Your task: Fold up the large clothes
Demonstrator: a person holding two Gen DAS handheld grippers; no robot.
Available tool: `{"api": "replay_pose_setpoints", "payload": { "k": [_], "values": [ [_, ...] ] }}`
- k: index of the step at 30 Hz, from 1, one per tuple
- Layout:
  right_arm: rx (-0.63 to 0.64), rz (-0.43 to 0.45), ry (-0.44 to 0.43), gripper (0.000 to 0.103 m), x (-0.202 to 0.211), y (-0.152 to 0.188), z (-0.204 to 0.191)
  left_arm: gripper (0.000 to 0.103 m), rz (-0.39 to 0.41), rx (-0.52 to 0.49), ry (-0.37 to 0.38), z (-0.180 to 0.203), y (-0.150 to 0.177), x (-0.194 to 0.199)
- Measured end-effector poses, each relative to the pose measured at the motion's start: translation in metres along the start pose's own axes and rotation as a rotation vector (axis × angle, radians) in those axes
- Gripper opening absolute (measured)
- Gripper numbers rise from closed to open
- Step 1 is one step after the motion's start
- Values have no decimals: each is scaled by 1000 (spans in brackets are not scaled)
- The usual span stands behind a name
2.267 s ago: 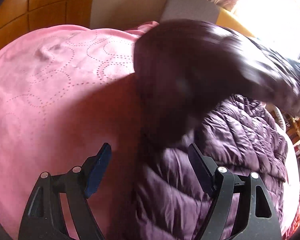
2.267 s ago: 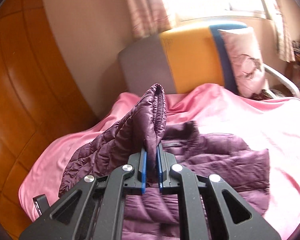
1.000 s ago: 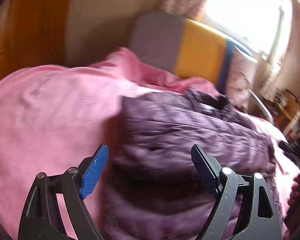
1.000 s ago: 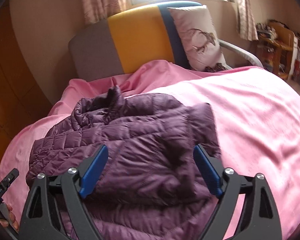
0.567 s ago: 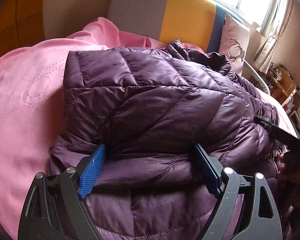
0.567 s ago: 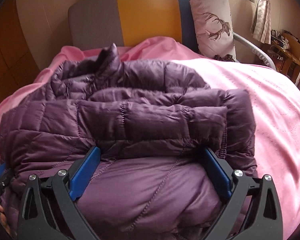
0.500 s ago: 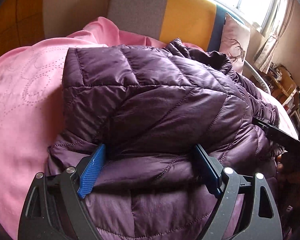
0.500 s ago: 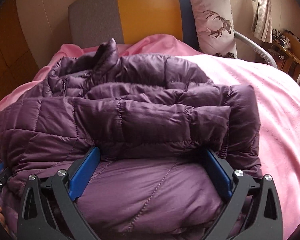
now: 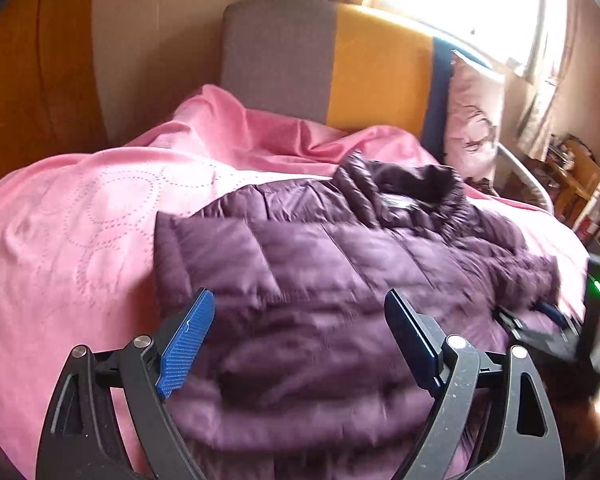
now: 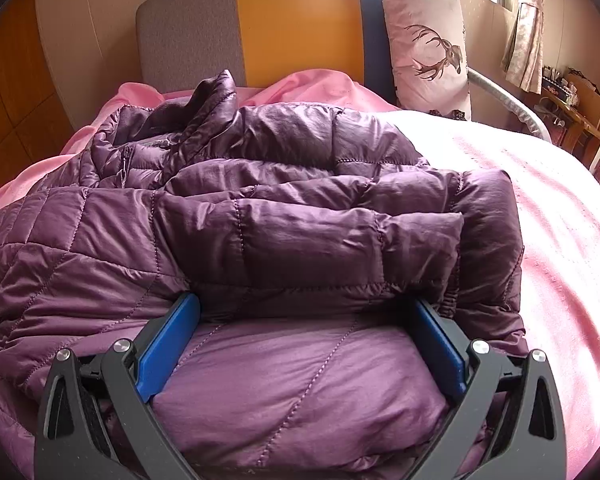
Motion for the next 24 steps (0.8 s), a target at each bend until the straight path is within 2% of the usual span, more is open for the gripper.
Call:
{"api": "replay_pose_setpoints", "payload": {
  "k": [6, 10, 14, 17, 24],
  "values": [
    [-1, 4, -3, 101, 1, 0, 0, 87, -67, 52, -32, -15, -12, -49],
    [-3, 8, -12, 101, 2, 1, 0, 89, -49, 75, 4, -27, 1, -65],
    [3, 6, -3, 101, 1, 1, 0, 90, -44, 68, -28, -23, 2, -69],
    [2, 5, -5, 101, 1, 0, 0, 89, -52, 66, -44, -22, 4, -53],
    [3, 12, -4, 101, 1, 1, 0, 89, 22, 37, -46, -12, 28, 5]
  ]
}}
Point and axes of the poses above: each gripper's, at about its wrist camera, not at the fingertips, and x roughly against the way its jaws point, z to its right, y to its underside, the point moved 3 cm from there along -x, roughly the way its jaws point, and after that the axes turned 11 degrees about -z, right-handed, at the moved point
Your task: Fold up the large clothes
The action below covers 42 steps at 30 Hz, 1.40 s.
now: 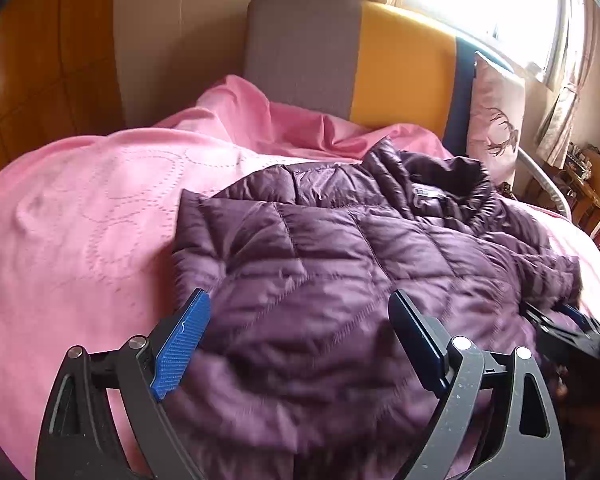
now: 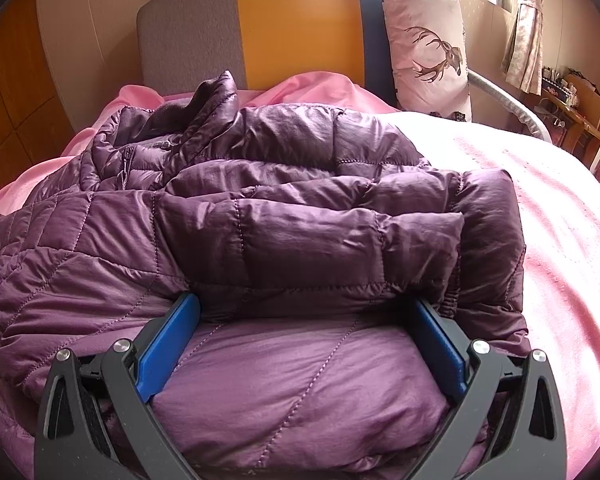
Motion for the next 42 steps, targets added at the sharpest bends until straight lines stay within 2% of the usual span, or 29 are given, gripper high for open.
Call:
{"api": "replay_pose_setpoints", "payload": {
  "k": [5, 9, 13, 19, 24, 31, 39, 42],
  "values": [
    [1, 1, 0, 101, 2, -3, 1, 89, 33, -9, 12, 1, 16, 29],
    [19, 1, 42, 101, 18, -6, -6, 89, 46, -22, 17, 1, 25, 44],
    [16, 51, 9, 101, 43, -2, -16, 89, 52, -26, 22, 0, 33, 50],
    [95, 119, -45, 101, 71, 9, -54, 89, 45, -28, 20, -2, 43, 50],
    [134, 85, -32, 101, 55, 18, -76, 89, 28, -38, 15, -3, 49, 43],
    [113, 32, -37, 101, 28, 29, -74, 89, -24, -29, 13, -6, 54, 22],
    [110, 16, -40, 101, 4, 33, -73, 92, -105, 11, 24, -14, 61, -10],
    [106, 10, -46, 101, 3, 32, -73, 92, -109, 12, 18, -13, 64, -11]
  ]
}}
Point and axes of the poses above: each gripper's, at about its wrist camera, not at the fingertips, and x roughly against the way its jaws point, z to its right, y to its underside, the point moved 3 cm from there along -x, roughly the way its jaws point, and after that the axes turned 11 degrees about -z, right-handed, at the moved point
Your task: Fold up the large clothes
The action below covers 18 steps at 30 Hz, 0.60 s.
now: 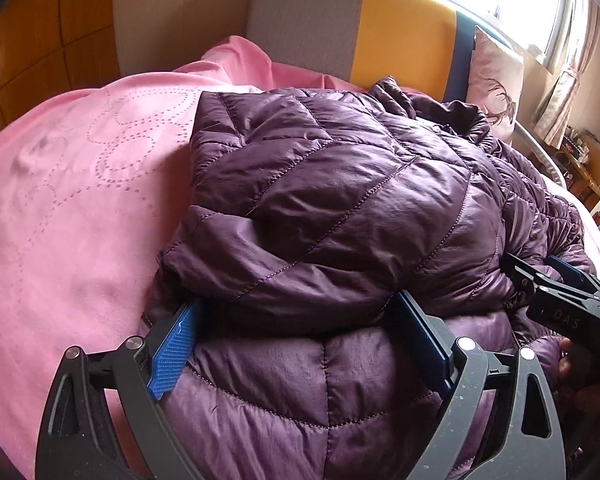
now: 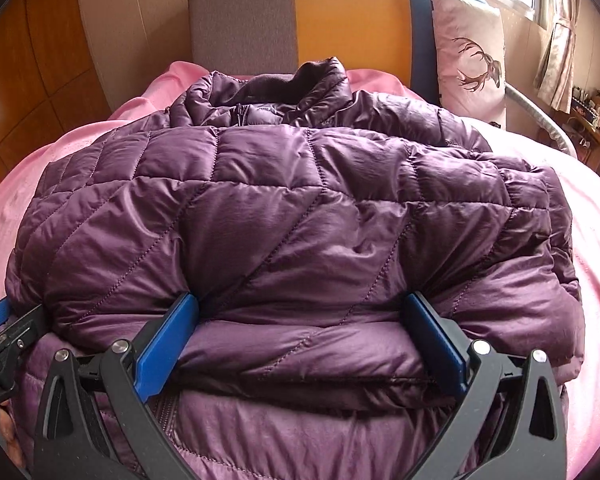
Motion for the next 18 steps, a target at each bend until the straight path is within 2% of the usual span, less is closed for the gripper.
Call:
{"api": "replay_pose_setpoints", "payload": {
  "k": [5, 8, 13, 18],
  "values": [
    [-11, 11, -3, 101, 18, 3, 1, 92, 51, -8, -27, -1, 10, 26],
    [-27, 21, -22, 101, 36, 14, 3, 92, 56, -8, -30, -4, 20, 37],
    [-37, 5, -39, 101, 61, 43, 8, 92, 55, 3, -33, -12, 49, 54],
    [-65, -61, -36, 101, 68, 81, 22, 92, 39, -2, -32, -16, 80, 62]
  ]
}}
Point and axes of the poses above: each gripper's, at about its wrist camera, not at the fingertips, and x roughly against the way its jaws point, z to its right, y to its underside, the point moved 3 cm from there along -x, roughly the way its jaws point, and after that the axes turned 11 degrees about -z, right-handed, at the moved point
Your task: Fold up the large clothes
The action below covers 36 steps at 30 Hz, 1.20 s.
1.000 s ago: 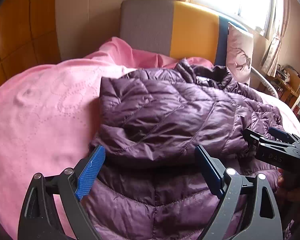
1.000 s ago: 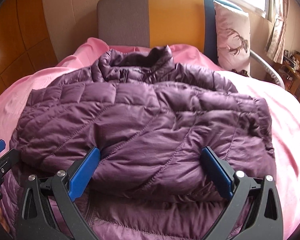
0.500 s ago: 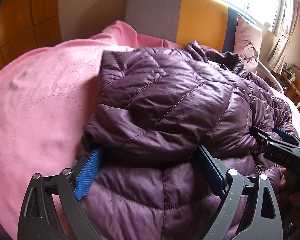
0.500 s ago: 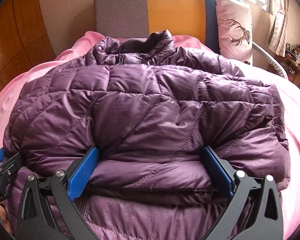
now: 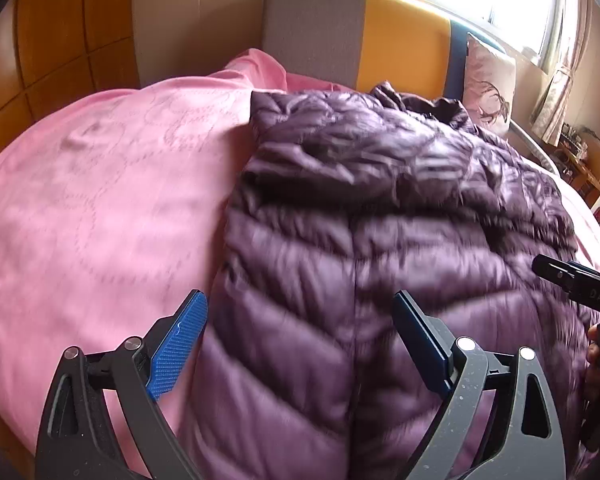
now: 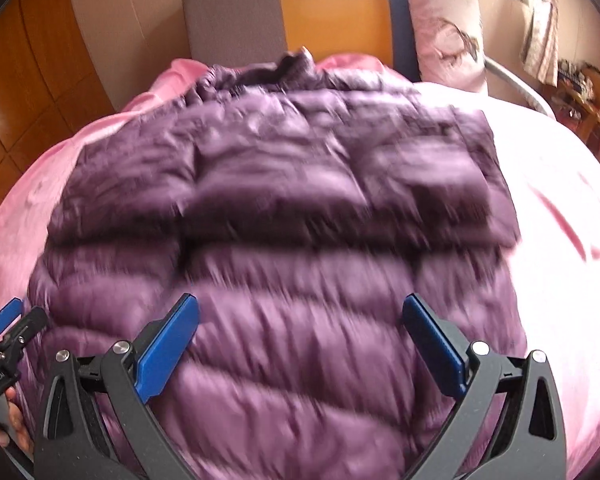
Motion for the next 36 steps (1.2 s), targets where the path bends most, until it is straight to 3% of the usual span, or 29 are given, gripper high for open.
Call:
{"api": "replay_pose_setpoints", "payload": {
  "k": [13, 26, 30, 33, 36],
  "values": [
    [-10, -9, -7, 101, 33, 69, 28, 93, -33, 4, 9, -15, 54, 17],
    [-69, 17, 71, 101, 73, 112, 79, 94, -49, -29, 18, -25, 89, 39],
    [-117, -7, 65, 101, 77, 131, 103, 94, -76, -46, 57, -29, 104, 47],
    [-157, -39, 1, 101, 79, 150, 118, 93, -125, -57, 125, -32, 119, 49],
    [-200, -76, -86, 101, 80, 170, 126, 86, -175, -42, 214, -37, 132, 49]
  ]
}}
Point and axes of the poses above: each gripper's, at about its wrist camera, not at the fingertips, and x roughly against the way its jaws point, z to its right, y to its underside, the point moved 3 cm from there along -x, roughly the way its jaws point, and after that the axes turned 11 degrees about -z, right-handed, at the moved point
